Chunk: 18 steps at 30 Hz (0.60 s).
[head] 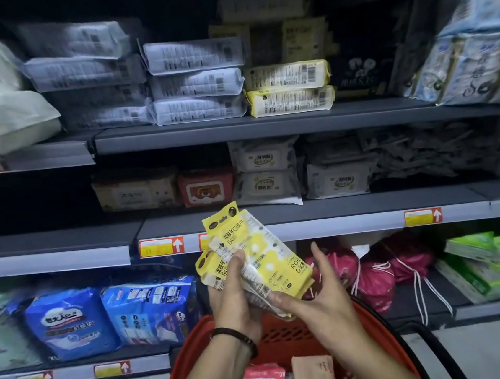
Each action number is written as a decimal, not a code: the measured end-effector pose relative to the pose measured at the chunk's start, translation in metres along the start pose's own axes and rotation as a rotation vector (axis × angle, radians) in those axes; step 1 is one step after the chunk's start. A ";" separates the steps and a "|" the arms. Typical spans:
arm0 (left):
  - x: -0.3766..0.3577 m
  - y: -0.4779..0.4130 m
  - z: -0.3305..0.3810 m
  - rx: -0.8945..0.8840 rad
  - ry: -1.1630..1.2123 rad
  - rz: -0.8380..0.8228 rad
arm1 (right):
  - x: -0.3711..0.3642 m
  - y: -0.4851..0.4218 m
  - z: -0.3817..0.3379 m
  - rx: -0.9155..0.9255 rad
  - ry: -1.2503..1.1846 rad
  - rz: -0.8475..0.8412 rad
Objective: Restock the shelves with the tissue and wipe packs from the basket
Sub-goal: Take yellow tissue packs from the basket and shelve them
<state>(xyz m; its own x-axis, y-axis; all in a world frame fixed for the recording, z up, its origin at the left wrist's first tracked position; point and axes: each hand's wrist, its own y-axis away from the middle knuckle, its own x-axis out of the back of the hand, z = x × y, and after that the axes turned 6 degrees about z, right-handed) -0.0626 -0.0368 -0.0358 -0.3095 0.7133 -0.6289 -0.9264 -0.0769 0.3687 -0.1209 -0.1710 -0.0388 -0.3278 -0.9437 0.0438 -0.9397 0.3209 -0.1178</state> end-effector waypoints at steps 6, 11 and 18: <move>-0.005 0.011 0.014 -0.053 0.008 -0.086 | -0.022 0.026 -0.006 0.058 -0.056 0.115; -0.021 0.026 0.056 -0.377 -0.380 -0.163 | 0.014 0.000 -0.054 0.254 0.020 0.285; -0.098 0.052 0.131 -0.833 -0.806 -0.339 | 0.043 -0.045 -0.149 0.382 0.123 0.333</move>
<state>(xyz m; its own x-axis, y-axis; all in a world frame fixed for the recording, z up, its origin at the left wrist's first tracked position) -0.0525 -0.0201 0.1347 -0.0759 0.9911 0.1091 -0.8806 -0.0153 -0.4736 -0.1072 -0.2145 0.1165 -0.6332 -0.7719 0.0557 -0.6878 0.5283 -0.4977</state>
